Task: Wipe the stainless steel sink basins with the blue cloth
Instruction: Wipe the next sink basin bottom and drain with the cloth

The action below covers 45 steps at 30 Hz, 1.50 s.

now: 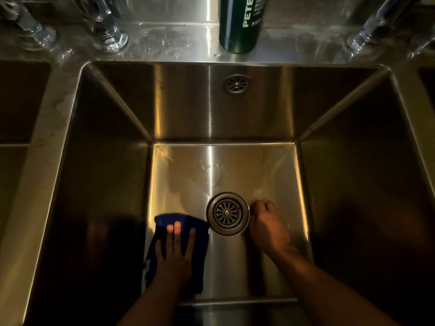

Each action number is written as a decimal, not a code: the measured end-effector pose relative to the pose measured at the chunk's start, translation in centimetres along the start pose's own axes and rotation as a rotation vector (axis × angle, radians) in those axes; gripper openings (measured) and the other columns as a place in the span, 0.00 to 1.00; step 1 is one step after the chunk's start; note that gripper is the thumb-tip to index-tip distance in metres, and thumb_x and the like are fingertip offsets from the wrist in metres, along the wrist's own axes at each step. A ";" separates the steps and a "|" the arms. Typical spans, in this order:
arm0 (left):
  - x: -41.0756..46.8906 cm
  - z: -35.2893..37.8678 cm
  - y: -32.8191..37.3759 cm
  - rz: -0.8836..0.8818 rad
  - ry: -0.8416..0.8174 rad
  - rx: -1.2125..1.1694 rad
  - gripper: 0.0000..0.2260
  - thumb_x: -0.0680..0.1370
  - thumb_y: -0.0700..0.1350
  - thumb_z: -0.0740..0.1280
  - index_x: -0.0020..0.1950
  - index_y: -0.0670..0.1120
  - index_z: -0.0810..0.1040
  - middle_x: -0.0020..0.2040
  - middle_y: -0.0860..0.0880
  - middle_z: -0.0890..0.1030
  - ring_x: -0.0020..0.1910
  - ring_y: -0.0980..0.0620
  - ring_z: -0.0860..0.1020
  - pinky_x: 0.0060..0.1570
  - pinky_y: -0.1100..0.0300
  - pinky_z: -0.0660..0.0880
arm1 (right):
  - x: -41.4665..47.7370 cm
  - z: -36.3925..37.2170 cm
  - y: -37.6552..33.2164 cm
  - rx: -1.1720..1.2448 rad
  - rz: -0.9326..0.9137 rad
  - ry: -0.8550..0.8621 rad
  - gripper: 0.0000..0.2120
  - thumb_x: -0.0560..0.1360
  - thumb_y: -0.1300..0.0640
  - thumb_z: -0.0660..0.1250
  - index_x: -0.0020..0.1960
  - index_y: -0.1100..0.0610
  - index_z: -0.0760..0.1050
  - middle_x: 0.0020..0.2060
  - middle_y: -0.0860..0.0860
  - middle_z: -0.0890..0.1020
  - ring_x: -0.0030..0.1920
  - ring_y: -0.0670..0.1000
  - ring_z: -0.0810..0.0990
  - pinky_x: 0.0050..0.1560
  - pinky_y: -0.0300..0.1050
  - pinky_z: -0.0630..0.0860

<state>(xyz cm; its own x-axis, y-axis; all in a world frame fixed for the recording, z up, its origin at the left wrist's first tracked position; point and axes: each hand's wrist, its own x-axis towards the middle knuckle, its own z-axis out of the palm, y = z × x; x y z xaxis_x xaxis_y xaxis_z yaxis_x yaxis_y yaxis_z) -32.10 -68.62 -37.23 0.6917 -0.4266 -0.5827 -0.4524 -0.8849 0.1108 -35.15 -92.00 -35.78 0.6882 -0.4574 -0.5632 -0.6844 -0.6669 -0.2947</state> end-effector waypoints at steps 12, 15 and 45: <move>15.8 -9.6 0.3 -0.071 -0.248 -0.057 0.42 0.80 0.49 0.60 0.73 0.52 0.25 0.70 0.40 0.21 0.71 0.41 0.24 0.71 0.39 0.36 | 2.6 -2.0 2.9 -0.023 0.096 0.226 0.19 0.76 0.57 0.63 0.67 0.57 0.69 0.62 0.57 0.71 0.63 0.58 0.70 0.63 0.50 0.70; 17.7 -10.7 0.3 -0.081 -0.195 -0.071 0.42 0.81 0.51 0.60 0.72 0.52 0.24 0.70 0.40 0.21 0.70 0.41 0.24 0.71 0.38 0.37 | 3.0 -1.8 3.4 -0.048 0.131 0.250 0.19 0.76 0.57 0.63 0.66 0.57 0.70 0.62 0.57 0.72 0.63 0.59 0.70 0.60 0.49 0.69; 0.4 0.2 1.7 -0.227 -0.820 -0.011 0.49 0.76 0.59 0.64 0.72 0.48 0.25 0.68 0.35 0.22 0.70 0.35 0.26 0.71 0.36 0.42 | -0.6 -0.9 0.4 -0.035 0.015 -0.068 0.19 0.78 0.57 0.56 0.69 0.55 0.66 0.67 0.57 0.68 0.65 0.60 0.70 0.65 0.51 0.69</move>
<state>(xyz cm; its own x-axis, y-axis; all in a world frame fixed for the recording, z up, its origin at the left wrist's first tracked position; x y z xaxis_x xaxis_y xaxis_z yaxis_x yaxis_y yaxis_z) -32.70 -70.22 -37.47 0.1362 0.0281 -0.9903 -0.3441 -0.9360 -0.0739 -35.63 -92.53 -34.85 0.6589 -0.4275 -0.6189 -0.6853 -0.6805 -0.2594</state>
